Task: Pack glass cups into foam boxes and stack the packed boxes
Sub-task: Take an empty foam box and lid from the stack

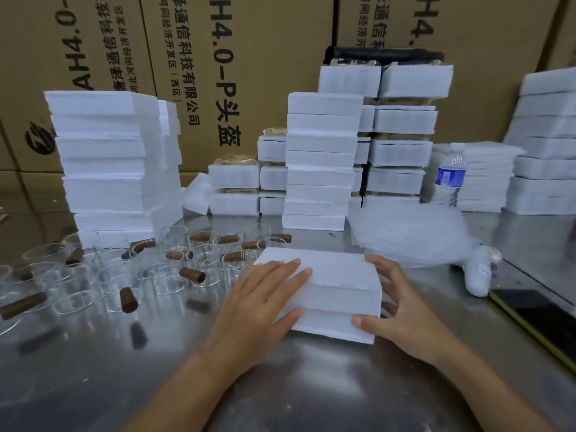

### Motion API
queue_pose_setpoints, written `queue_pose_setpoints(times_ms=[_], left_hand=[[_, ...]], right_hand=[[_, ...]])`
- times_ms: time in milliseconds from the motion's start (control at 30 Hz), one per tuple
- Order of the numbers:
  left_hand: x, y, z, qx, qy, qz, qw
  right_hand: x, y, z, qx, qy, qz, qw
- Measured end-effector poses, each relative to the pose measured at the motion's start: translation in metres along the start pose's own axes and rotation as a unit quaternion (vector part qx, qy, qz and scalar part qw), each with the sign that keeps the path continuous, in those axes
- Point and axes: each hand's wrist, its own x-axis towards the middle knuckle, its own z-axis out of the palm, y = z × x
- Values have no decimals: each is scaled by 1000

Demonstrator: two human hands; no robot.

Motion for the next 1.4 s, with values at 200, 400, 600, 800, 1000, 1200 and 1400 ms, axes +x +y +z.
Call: queue_pose_setpoints(times_ms=[200, 400, 600, 800, 1000, 1200, 1400], left_hand=[[1, -6, -3, -17, 31, -29, 999], [12, -25, -22, -159, 156, -335, 916], [18, -86, -47, -304, 282, -654, 633], [4, -115, -52, -426, 217, -739, 474], [4, -115, -53, -397, 158, -772, 471], [1, -107, -56, -372, 111, -768, 508], [-3, -86, -58, -402, 83, -731, 545]], right_hand=[[1, 3, 0, -40, 0, -14, 999], [2, 5, -4, -79, -15, 11, 997], [5, 2, -4, -102, -39, 28, 994], [5, -2, -3, -108, -57, 44, 992], [2, -3, -2, -113, -52, 44, 991], [3, -3, -4, -102, -62, 43, 992], [2, -2, -4, -97, -69, 43, 992]])
